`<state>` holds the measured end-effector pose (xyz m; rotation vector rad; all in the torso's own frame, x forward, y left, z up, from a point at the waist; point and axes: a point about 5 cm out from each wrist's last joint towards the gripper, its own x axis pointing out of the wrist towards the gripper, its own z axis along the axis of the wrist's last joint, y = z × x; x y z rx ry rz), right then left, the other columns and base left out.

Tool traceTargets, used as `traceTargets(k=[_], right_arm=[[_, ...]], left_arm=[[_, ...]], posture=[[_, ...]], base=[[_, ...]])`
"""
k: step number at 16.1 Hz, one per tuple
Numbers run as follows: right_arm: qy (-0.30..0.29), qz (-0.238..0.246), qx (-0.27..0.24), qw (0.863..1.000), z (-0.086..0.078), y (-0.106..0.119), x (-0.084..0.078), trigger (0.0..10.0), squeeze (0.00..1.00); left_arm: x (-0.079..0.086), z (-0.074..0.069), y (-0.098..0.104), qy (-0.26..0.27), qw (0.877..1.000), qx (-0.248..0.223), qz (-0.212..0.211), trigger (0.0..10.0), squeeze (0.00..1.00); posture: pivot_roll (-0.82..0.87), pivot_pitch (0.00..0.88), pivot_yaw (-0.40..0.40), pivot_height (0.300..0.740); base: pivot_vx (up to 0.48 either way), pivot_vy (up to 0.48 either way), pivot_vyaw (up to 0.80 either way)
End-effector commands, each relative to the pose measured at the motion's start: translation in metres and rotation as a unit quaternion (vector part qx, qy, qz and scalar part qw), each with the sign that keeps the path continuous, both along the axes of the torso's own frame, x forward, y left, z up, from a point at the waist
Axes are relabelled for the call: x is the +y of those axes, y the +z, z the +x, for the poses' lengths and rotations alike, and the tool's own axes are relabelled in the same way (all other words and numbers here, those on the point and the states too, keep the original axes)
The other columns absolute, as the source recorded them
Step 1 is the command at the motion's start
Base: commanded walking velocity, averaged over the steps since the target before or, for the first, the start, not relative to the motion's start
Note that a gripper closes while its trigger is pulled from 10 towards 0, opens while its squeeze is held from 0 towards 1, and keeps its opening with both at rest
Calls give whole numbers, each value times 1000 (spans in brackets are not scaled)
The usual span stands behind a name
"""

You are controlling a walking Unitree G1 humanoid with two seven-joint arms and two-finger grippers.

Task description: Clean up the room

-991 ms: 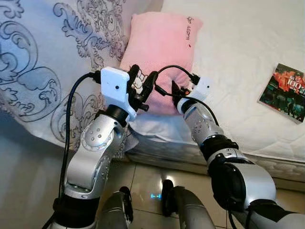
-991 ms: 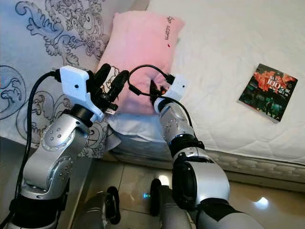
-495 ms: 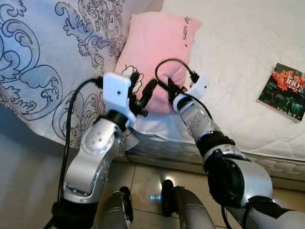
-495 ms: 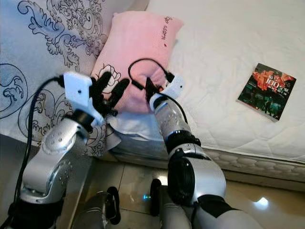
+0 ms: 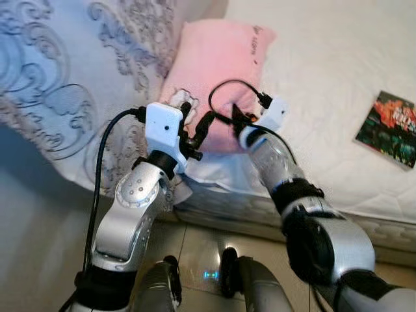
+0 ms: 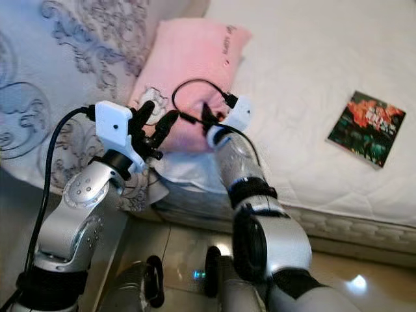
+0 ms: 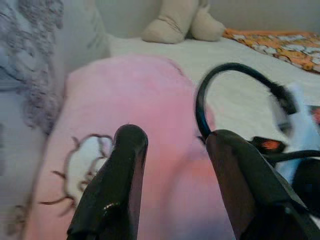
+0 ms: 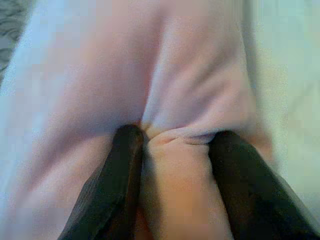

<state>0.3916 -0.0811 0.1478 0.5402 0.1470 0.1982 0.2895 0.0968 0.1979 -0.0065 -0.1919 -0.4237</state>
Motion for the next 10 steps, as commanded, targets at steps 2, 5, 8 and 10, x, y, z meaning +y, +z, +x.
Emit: traceTargets(k=[2, 5, 8, 10], right_arm=[[-4, -102, -91, 991, -4, 13, -8, 10000, 0], [-103, -166, -173, 965, -22, 25, -41, 10000, 0], [-135, -215, -235, 938, -51, 36, -50, 10000, 0], [-171, -258, -217, 926, -84, 18, -73, 10000, 0]], left_arm=[[1, 5, 3, 2, 1000, -14, 5, 10000, 0], [5, 13, 4, 8, 1000, -25, 11, 10000, 0], [7, 12, -3, 3, 1000, -19, 12, 10000, 0], [16, 8, -22, 21, 999, 27, -5, 10000, 0]], posture=[[-11, 70, -1, 740], [-27, 11, 5, 740], [-40, 0, 10, 740], [-40, 0, 14, 740]], base=[[0, 0, 0], [0, 0, 0], [0, 0, 0], [0, 0, 0]])
